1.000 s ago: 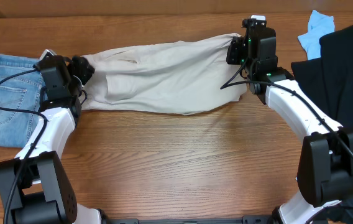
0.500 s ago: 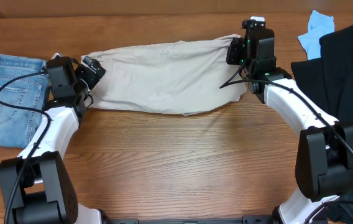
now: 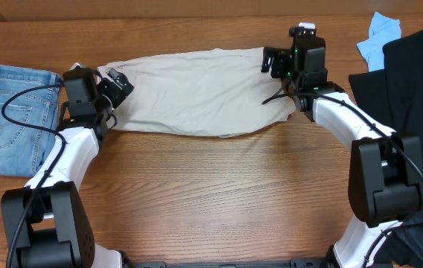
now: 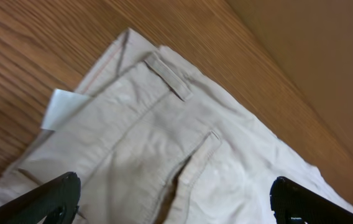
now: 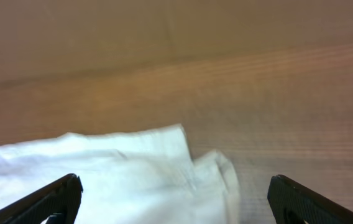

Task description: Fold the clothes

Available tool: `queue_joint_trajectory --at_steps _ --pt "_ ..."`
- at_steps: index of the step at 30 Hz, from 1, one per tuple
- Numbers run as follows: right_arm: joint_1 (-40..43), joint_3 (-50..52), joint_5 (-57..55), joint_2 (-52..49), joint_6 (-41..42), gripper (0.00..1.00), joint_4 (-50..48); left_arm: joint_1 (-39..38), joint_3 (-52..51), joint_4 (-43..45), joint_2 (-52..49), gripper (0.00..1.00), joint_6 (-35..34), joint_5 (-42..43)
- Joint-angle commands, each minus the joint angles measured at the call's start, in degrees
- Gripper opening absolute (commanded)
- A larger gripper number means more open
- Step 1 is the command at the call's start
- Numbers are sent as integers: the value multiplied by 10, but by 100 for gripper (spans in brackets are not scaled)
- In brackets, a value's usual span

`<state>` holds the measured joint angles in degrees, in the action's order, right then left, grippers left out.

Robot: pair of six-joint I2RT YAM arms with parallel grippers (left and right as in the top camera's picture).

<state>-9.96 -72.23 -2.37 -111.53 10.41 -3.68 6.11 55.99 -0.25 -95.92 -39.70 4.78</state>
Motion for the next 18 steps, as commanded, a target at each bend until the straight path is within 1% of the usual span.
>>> queue_joint_trajectory --at_steps 1,3,6,7,8,9,13,18 --pt "30 -10 -5 19 2 100 63 -10 12 1 -3 100 52 18" --pt "42 -10 2 31 2 100 130 -14 12 1 -3 100 80 23" --pt "49 -10 57 34 0 100 204 -18 12 -4 -3 100 116 22" --pt "49 -10 65 34 0 100 218 -19 12 -8 -3 100 119 21" --pt "49 -9 91 32 0 100 260 -20 12 -17 -3 100 127 20" --pt "49 -8 109 31 0 100 280 -20 12 -22 -3 100 133 20" --pt "47 -8 187 16 0 100 316 -20 11 -29 -5 100 154 11" --pt "47 -7 225 -6 0 100 350 -21 11 -28 -28 100 167 10"
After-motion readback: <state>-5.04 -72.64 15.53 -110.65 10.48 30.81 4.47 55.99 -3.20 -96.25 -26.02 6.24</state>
